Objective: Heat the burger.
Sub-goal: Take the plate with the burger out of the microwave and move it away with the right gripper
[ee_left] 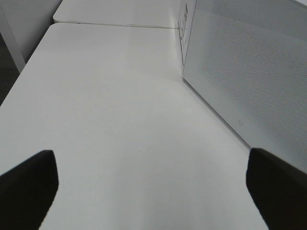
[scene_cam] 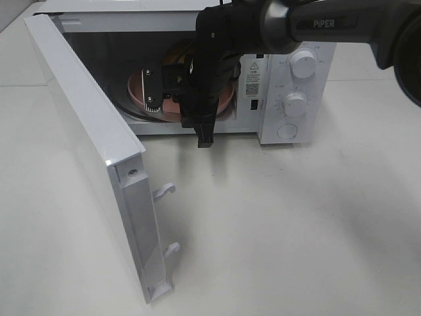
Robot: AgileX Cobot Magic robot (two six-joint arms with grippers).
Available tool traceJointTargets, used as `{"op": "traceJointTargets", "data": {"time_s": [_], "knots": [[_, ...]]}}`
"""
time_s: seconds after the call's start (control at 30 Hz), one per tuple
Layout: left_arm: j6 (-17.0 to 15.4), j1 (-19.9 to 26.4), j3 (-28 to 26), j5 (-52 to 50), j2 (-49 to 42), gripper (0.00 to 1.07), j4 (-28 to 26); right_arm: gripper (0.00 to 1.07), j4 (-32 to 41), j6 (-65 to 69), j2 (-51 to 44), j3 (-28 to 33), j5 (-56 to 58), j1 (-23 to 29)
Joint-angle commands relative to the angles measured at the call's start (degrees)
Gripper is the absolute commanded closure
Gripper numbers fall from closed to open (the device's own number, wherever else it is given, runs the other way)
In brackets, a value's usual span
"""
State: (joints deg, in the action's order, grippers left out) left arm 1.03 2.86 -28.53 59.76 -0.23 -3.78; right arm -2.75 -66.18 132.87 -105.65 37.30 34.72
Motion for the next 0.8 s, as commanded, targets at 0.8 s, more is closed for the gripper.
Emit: {"op": "traceJointTargets", "data": {"time_s": [0.8], "knots": [[0.0, -0.1, 0.1, -0.3, -1.3, 0.06, -0.3, 1.07, -6.8, -3.7, -16.3, 23.9, -14.7, 0.2]]}}
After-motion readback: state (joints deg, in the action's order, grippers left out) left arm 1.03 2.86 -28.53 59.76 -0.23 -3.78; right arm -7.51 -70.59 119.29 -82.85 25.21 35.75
